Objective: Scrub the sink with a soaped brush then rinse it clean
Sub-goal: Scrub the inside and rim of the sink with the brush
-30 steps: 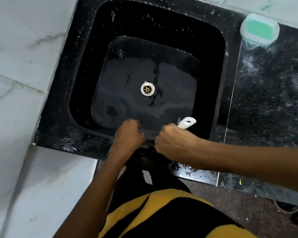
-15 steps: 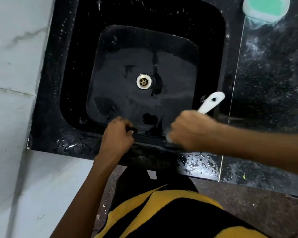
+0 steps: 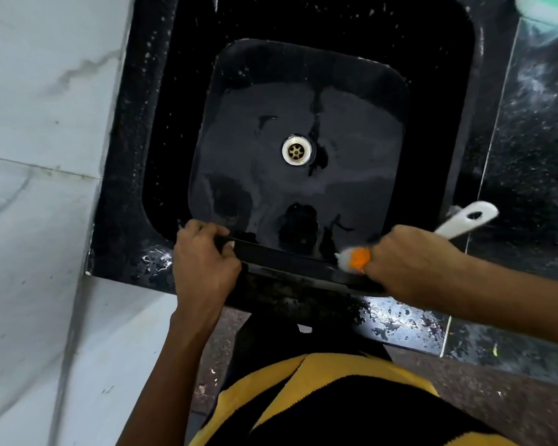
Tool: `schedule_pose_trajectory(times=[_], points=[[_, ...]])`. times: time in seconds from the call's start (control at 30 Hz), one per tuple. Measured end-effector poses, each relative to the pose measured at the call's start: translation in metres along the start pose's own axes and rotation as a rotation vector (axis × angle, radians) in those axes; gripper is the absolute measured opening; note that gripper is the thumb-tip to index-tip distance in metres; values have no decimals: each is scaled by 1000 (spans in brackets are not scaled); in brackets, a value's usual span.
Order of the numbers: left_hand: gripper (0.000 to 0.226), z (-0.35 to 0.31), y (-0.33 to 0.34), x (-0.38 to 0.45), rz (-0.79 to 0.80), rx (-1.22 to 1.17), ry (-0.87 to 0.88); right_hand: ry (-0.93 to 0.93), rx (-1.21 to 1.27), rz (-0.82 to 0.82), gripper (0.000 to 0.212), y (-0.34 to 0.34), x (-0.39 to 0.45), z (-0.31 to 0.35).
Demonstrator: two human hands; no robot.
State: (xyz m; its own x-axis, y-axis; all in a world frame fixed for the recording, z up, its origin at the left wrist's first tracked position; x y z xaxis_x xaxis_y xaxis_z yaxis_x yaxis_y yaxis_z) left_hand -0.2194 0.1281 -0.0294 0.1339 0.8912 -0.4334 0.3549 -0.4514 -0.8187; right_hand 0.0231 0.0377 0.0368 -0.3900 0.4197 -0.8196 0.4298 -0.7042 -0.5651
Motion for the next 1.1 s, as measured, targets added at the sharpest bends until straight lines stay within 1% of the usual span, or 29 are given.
schedule_pose_trajectory(times=[0.07,0.13,0.2,0.23,0.27,0.37,0.4,0.47,0.53,0.63,0.67,0.73,0.87,0.9,0.97,1.0,1.03,1.07,1.1], points=[[18,0,-1,0,13,-14,-4,-68,1,-53,23,-10,7,17],[16,1,-4,2,19,-38,4,-82,9,-128,22,-31,34,37],[18,1,-6,4,12,-46,30,-48,33,-302,15,-60,67,47],[20,1,-8,6,9,-40,41,-42,90,-422,13,-77,80,50],[23,1,-10,7,6,-30,51,-53,147,-494,16,-89,92,52],[27,6,-18,7,-32,10,57,-63,163,-415,26,-91,111,57],[26,10,-21,6,-68,21,50,-57,168,-408,23,-88,105,53],[23,22,-29,2,-149,25,-3,-54,163,-328,15,-68,86,39],[22,33,-34,-3,-196,21,-70,-44,154,-232,28,-41,65,24],[22,42,-39,-9,-249,28,-98,-56,85,-149,29,-25,53,25],[22,44,-40,-10,-253,23,-106,-65,66,-159,28,-30,57,30],[21,46,-41,-10,-254,14,-101,-61,55,-234,27,-51,75,44],[16,46,-41,-3,-209,54,-21,-25,231,-471,15,-114,129,61],[14,47,-41,-1,-193,68,-5,-19,241,-517,13,-126,141,63],[11,49,-41,3,-173,82,8,-32,215,-569,9,-137,153,65],[11,49,-41,4,-166,84,6,-63,236,-594,4,-135,149,65],[11,49,-41,4,-165,85,5,-87,272,-612,3,-129,140,62],[11,50,-41,5,-166,84,6,-103,294,-556,3,-118,130,58],[12,50,-41,5,-170,80,7,-80,296,-459,8,-105,120,52]])
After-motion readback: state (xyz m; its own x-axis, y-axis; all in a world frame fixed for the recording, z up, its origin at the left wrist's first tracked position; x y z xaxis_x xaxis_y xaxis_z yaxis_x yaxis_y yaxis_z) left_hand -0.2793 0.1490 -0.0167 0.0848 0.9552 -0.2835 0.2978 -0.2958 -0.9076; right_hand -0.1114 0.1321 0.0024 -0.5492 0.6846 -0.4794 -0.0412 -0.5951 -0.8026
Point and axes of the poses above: each hand's wrist, its own x-axis towards the middle knuckle, its own y-axis out of the palm, z = x × y, the point moved 5 cm from there along x, towards the middle knuckle, and after that the axes turned 7 degrees about z, right-handed, at the moved point
